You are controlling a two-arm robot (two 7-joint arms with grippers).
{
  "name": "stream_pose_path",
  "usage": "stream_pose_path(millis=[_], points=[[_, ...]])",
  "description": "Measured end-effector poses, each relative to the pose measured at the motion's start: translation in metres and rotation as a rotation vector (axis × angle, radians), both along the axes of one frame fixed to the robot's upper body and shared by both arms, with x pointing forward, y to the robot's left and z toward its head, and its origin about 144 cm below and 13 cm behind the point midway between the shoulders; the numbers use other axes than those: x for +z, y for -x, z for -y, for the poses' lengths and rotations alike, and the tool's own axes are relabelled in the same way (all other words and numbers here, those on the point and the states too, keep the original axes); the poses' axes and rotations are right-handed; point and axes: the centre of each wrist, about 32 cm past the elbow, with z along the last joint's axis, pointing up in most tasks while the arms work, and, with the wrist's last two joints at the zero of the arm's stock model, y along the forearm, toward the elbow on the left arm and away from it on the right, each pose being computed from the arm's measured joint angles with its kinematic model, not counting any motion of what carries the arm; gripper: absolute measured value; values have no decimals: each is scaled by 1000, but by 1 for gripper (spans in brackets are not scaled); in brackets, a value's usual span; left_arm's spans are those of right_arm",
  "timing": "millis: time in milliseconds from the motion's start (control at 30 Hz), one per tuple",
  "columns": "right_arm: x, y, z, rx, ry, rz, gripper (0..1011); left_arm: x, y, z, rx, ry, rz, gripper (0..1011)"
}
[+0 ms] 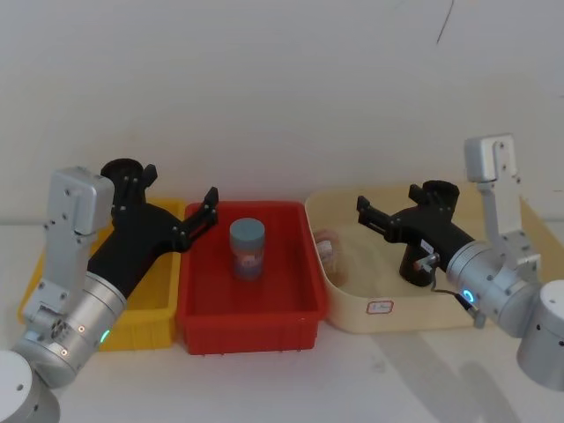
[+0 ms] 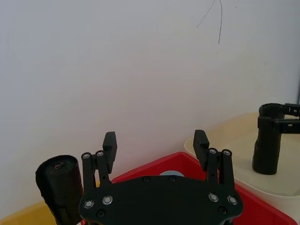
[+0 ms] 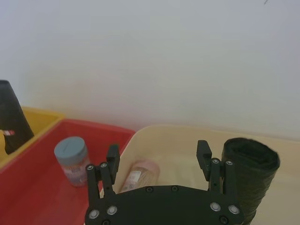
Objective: Pick up the garbage bag with the one hand and transfer it to the other hand.
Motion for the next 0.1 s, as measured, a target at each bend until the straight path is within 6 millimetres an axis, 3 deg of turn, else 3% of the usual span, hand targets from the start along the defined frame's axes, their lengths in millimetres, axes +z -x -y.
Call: stream_pose_path(millis=[100], points=[[2,1,1,-2,-10,10,1001,0,0,0,0,0,0,1000]])
